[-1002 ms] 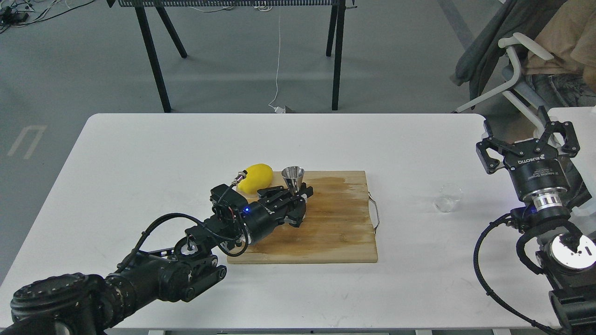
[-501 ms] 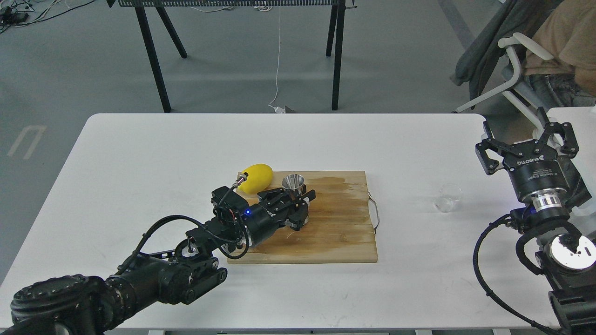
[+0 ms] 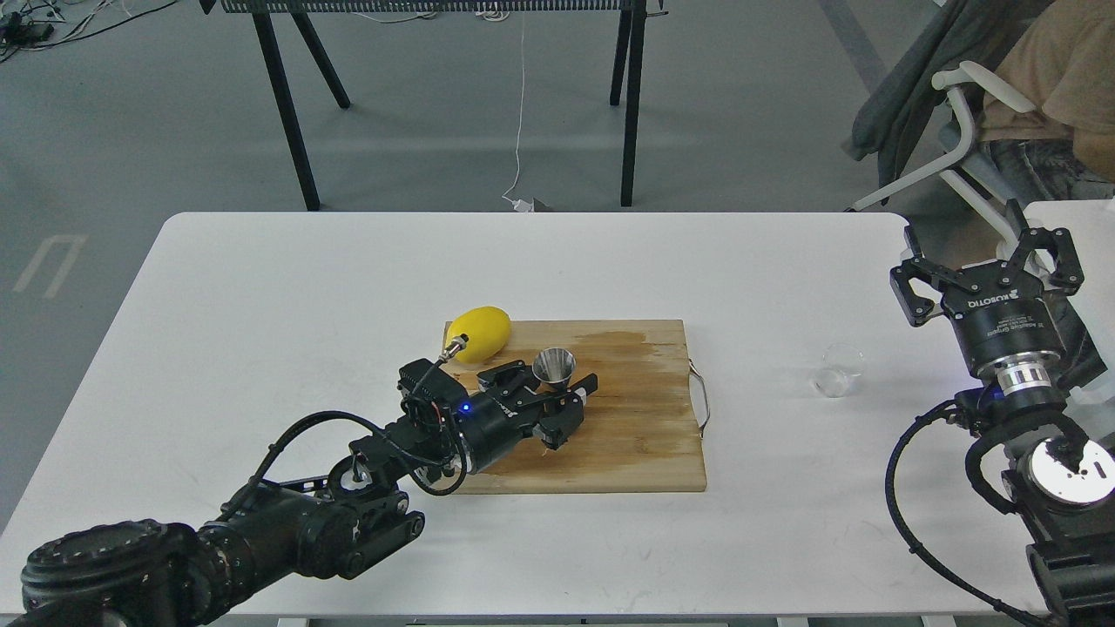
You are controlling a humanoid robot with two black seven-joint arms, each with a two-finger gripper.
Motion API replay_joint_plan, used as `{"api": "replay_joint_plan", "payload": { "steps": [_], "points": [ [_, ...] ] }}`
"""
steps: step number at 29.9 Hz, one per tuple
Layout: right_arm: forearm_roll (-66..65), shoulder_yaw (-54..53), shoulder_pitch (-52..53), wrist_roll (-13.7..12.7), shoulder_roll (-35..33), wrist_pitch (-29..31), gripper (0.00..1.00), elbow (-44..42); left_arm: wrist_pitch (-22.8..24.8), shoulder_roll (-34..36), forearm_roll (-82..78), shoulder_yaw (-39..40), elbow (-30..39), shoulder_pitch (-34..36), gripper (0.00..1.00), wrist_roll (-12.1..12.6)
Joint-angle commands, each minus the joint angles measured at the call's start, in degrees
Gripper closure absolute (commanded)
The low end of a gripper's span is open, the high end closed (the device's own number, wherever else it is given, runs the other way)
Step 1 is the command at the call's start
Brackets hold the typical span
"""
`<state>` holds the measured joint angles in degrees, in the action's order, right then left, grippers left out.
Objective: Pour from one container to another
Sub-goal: 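Lower the jigger upright onto the board and open the left hand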
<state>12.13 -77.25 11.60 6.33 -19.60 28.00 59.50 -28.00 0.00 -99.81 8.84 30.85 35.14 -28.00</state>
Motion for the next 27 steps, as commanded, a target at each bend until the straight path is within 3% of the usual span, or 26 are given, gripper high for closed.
{"api": "replay_joint_plan", "payload": {
  "steps": [1, 3, 27],
  "points": [
    [0.0, 0.0, 0.0, 0.0, 0.0, 0.0, 0.01, 0.0, 0.0, 0.0, 0.0, -0.2, 0.0, -0.5, 0.16, 0.0],
    [0.0, 0.0, 0.0, 0.0, 0.0, 0.0, 0.01, 0.0, 0.0, 0.0, 0.0, -0.3, 0.0, -0.7, 0.12, 0.0],
    [0.0, 0.2, -0.4, 0.0, 0.0, 0.0, 0.01, 0.0, 0.0, 0.0, 0.0, -0.3, 2.2, -3.0, 0.11, 0.0]
  ]
}}
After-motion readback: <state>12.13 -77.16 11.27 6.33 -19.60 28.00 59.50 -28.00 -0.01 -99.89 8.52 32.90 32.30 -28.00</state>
